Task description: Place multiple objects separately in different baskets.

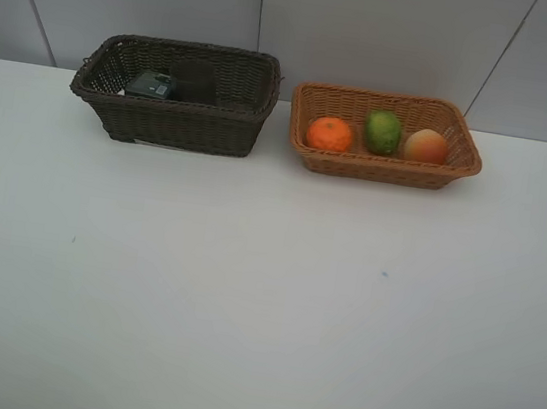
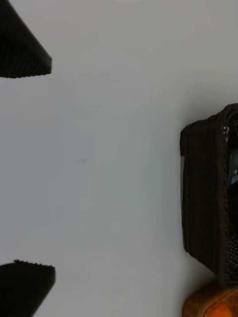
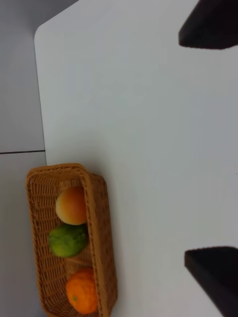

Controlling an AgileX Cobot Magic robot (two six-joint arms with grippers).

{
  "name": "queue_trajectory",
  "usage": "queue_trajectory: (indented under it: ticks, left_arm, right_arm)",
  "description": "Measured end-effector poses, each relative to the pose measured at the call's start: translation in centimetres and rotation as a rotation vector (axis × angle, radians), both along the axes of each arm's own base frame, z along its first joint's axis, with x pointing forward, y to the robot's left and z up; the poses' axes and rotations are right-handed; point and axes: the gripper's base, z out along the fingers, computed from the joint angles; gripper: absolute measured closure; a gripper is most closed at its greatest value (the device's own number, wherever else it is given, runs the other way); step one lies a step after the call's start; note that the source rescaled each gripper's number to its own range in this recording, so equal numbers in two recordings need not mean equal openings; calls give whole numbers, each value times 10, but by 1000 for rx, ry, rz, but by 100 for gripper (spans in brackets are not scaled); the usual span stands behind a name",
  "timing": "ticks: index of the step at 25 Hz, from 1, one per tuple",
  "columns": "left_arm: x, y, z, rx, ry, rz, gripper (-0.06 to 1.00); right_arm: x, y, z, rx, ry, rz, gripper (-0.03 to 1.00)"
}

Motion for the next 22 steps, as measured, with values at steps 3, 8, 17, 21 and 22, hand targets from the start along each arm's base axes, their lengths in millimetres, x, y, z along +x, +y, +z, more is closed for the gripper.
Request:
queue_trajectory:
  ticks: [3, 8, 17, 21, 22]
  left_arm:
    - [0, 0, 0, 0, 0, 0, -1]
    - [0, 0, 0, 1, 0, 0, -1]
    - [0, 0, 0, 4, -1, -2, -1]
    - [0, 0, 0, 6, -1, -3, -1]
    - [0, 0, 0, 6, -1, -3, -1]
  right_arm:
    - [0, 0, 0, 0, 0, 0, 20]
    - [0, 0, 0, 0, 0, 0, 20]
    - [0, 0, 0, 0, 0, 0, 20]
    - [0, 0, 0, 0, 0, 0, 20]
    - [0, 0, 0, 0, 0, 0, 20]
